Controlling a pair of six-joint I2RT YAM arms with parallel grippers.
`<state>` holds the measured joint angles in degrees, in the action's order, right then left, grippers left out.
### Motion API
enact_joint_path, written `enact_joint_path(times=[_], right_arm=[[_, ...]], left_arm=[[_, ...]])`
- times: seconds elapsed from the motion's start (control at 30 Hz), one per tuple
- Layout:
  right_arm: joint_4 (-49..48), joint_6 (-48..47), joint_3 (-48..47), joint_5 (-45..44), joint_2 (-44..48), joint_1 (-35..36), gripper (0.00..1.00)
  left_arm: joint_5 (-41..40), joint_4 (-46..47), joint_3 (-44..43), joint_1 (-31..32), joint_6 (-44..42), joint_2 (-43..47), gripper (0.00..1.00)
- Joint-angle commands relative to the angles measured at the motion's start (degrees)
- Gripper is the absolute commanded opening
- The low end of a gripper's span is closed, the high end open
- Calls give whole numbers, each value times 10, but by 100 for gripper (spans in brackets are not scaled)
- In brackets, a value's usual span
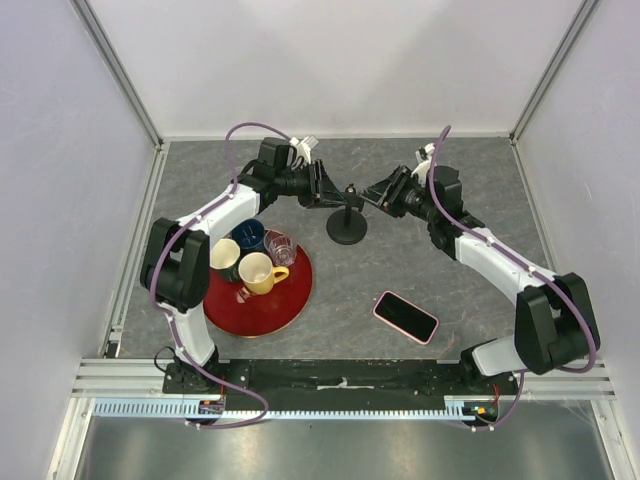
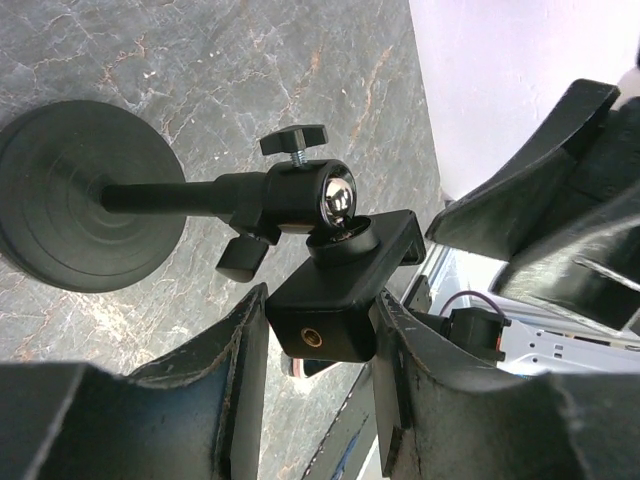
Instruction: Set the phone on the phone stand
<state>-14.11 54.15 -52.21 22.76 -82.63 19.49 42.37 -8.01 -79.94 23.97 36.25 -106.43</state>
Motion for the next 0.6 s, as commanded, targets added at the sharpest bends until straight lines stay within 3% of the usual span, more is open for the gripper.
enact_joint_path(times=[0.0, 0.07, 0.17, 0.37, 0.57], right_arm=[[25, -34, 15, -8, 54, -16, 55], [43, -51, 19, -11, 66, -26, 65], [88, -69, 22, -28, 87, -34, 71], [101, -73, 44, -23, 104, -34, 75], [111, -88, 48, -18, 113, -34, 77]], left_arm=[[-37, -25, 24, 9, 26, -41, 2], [-48, -2, 39, 9, 51, -36, 2], [-62, 50, 83, 8, 96, -25, 2], [-65, 114, 145, 8, 158, -5, 2], [-74, 58, 104, -6, 109, 5, 5]])
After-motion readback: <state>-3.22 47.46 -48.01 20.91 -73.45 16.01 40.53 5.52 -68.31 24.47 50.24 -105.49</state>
